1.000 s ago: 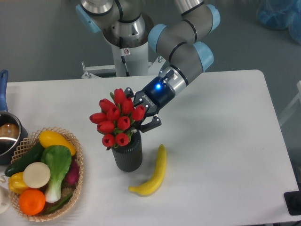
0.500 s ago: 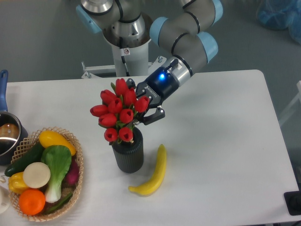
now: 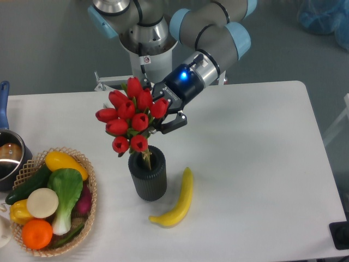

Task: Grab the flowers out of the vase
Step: 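Lift the tulip bunch straight up out of the dark vase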

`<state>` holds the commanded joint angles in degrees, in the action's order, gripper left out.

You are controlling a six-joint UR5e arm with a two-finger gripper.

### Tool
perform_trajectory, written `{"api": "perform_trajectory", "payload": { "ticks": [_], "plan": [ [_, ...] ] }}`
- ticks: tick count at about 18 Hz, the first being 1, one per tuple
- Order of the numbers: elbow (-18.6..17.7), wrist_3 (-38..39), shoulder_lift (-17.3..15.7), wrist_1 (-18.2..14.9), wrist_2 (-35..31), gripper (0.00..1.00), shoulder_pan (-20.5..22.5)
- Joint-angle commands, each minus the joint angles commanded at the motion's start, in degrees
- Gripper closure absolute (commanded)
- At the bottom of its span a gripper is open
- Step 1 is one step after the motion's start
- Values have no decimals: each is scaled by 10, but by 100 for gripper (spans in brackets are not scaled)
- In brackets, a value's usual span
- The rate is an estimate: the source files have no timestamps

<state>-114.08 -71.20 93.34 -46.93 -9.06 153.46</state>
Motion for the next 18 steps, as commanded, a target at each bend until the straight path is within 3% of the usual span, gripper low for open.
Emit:
{"api": "perform_trajectory", "payload": {
  "ticks": [18],
  "plan": [
    [60,68,-11,-1,39,50,21]
  ]
}}
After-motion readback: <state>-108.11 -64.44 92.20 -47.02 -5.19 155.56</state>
